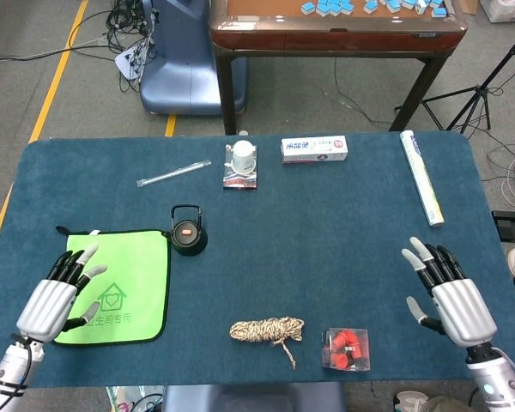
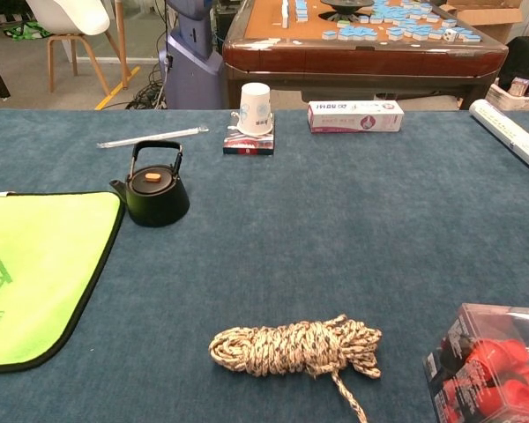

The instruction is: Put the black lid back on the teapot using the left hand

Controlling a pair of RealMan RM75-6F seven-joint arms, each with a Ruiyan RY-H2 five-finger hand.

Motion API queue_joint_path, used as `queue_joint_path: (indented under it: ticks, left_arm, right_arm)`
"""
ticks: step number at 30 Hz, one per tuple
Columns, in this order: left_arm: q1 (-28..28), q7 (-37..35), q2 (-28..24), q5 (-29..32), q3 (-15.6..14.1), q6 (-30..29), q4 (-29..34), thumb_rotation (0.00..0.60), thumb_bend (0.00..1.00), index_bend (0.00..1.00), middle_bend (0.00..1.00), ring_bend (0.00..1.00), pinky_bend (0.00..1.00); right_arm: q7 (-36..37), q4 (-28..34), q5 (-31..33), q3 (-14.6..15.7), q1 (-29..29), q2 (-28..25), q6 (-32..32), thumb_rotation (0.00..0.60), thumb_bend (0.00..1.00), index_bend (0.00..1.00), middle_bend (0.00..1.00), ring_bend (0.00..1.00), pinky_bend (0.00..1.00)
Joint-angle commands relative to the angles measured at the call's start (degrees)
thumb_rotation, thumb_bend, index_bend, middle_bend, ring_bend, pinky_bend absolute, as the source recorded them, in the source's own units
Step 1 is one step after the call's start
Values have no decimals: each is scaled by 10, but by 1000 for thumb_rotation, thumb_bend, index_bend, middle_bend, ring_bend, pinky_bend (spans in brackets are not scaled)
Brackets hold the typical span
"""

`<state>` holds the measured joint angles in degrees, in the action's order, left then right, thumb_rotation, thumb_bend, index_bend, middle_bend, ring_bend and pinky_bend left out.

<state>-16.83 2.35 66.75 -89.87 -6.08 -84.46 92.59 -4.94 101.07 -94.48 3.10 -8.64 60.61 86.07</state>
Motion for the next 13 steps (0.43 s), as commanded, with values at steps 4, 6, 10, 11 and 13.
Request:
queue_joint_path:
  ticks: [4,6,10,11,13]
  left_arm:
    - [26,-2,14,-13,-2,-20,-18,600,331,222,0,0,0]
    - [30,-1,14,-14,0,-20,-19,600,330,222,0,0,0]
    - [30,20,13,-8,9,-10,-8,600,331,222,0,0,0]
    - [30,29,13,-6,12,-7,-2,600,330,222,0,0,0]
    - [31,41,11,-7,14,-5,7,600,330,222,0,0,0]
  right_arm:
    - [28,-53,-30,21,42,22,49,600,412,4,0,0,0]
    - [29,-56,-36,24,49,17,57,600,412,5,0,0,0]
    - [35,-54,-42,27,57,9,63,600,412,5,0,0,0]
    - [37,-55,-43,27,59,7,64,600,412,5,0,0,0]
    - [42,-60,-44,27,61,7,66,600,412,4,0,0,0]
